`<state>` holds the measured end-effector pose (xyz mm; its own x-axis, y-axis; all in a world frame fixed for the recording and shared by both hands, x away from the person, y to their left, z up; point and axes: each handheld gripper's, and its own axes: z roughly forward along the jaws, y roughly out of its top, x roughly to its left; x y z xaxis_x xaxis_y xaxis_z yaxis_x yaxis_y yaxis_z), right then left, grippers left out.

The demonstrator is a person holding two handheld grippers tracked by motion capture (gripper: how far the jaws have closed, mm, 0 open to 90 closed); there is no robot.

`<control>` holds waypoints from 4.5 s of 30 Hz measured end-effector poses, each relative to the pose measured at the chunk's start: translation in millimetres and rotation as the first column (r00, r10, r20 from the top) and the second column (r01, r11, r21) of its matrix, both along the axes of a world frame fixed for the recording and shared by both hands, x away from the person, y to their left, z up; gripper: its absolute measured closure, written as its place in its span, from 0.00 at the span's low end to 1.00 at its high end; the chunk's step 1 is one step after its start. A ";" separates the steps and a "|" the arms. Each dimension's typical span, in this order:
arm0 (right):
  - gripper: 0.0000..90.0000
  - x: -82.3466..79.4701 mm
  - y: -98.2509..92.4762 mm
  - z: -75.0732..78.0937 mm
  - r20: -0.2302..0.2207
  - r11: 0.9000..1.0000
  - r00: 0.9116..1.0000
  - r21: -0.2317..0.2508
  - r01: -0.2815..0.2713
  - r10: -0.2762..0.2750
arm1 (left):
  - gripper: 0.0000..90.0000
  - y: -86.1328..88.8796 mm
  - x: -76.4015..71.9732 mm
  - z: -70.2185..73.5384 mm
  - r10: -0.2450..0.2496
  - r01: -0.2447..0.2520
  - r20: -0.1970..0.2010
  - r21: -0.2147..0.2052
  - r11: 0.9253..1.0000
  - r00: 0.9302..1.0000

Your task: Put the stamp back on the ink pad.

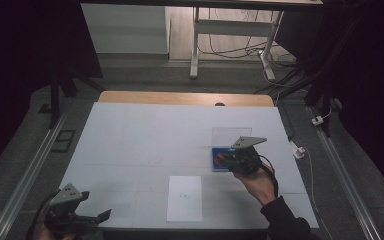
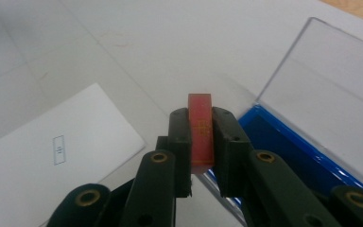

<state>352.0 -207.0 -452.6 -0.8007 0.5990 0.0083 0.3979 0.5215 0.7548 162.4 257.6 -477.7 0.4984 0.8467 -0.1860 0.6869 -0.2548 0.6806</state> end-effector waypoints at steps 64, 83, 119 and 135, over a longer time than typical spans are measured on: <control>0.74 39.3 -24.3 -24.4 0.023 0.984 0.990 -0.110 0.139 -0.137 | 0.04 -0.4 0.1 0.0 0.001 -0.001 -0.001 0.003 1.000 1.000; 0.44 14.9 -18.7 -5.7 0.046 0.995 0.995 -0.034 0.089 -0.088 | 0.03 -0.6 -0.2 0.1 0.002 -0.002 0.000 0.004 1.000 1.000; 0.00 -49.4 -35.8 12.1 -0.025 0.993 0.994 0.052 0.109 -0.108 | 0.03 0.3 -0.6 0.2 0.013 -0.013 0.000 -0.003 1.000 1.000; 0.00 -80.9 -61.5 8.9 -0.020 0.982 0.984 0.053 0.180 -0.179 | 0.03 1.3 -0.4 0.1 0.013 -0.013 0.000 -0.008 1.000 1.000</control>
